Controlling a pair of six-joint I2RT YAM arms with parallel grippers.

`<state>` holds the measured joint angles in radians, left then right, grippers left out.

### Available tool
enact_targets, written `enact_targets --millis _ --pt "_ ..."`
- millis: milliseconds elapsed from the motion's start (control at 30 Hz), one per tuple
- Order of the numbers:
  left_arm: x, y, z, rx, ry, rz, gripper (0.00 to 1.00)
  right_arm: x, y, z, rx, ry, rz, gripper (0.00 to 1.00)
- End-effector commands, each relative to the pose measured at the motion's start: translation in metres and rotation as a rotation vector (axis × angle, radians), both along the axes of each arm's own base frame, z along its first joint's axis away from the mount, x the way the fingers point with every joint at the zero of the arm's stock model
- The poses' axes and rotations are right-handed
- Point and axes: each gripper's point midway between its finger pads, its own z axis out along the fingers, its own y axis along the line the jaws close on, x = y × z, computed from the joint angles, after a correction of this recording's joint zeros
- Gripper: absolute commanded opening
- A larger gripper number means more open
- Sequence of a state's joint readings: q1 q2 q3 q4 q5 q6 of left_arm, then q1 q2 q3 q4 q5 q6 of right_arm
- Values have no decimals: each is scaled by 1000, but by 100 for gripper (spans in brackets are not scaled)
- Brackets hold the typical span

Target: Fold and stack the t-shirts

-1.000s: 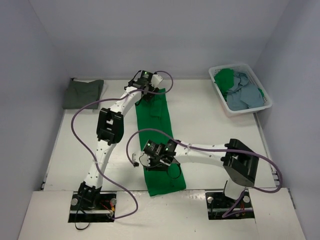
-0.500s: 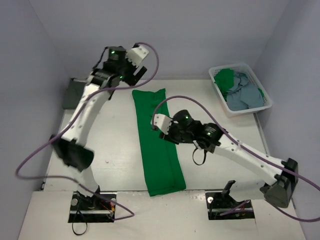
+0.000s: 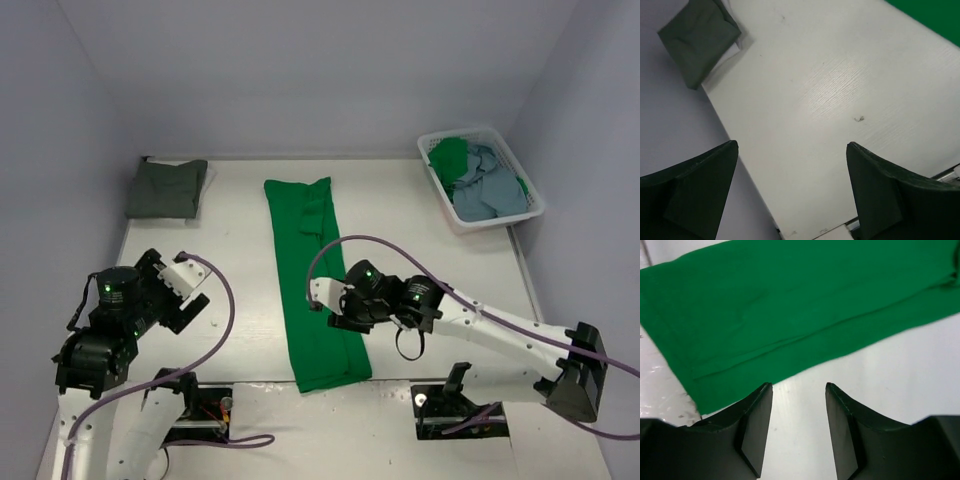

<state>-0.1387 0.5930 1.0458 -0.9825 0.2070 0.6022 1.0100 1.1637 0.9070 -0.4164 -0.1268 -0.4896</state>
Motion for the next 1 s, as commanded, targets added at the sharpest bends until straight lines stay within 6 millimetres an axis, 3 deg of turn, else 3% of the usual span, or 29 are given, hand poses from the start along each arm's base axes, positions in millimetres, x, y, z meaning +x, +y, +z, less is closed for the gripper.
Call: enact_targets --millis 0,67,167,300,433,967 --pt "2 -7 -9 -100 -10 14 83 -19 14 -8 -34 33 83 45" --pt "9 -2 -4 -177 -70 98 83 -28 19 -21 -95 25 138 47" --pt "12 -4 -12 -269 -63 137 83 -43 27 -43 -177 49 209 47" --pt "12 3 -16 -264 -56 181 83 -68 26 -76 -305 57 306 49" --pt "15 5 -25 -264 -24 194 83 -81 21 -99 -403 56 370 51" --pt "16 2 -29 -270 -6 176 83 -107 24 -109 -449 40 463 64"
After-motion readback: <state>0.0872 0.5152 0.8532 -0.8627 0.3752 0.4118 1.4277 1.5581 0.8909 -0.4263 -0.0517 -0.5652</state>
